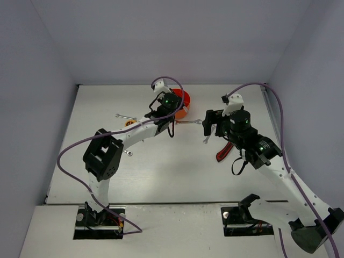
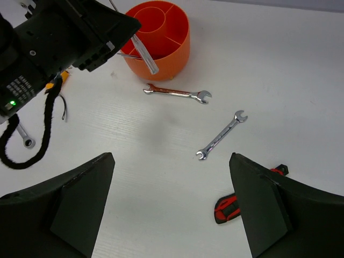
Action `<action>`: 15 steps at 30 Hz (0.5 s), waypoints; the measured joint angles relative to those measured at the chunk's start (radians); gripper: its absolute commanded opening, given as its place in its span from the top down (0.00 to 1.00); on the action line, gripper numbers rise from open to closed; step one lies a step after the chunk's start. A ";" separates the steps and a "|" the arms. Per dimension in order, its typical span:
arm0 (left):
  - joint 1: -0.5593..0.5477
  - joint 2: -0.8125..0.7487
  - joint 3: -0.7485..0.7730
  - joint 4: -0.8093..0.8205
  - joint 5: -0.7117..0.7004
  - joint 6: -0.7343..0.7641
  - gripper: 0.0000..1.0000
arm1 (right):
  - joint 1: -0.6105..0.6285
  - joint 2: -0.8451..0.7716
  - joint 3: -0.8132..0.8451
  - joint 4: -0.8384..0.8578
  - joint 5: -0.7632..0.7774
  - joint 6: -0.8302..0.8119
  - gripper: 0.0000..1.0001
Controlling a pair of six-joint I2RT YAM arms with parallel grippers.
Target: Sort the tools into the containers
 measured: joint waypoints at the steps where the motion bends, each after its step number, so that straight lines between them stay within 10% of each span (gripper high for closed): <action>1: 0.000 0.019 0.011 0.012 -0.025 0.003 1.00 | -0.001 -0.012 -0.007 -0.003 0.006 0.000 0.13; 15: 0.007 0.166 0.100 0.081 -0.220 0.039 1.00 | -0.006 -0.160 -0.059 -0.070 0.059 0.020 0.11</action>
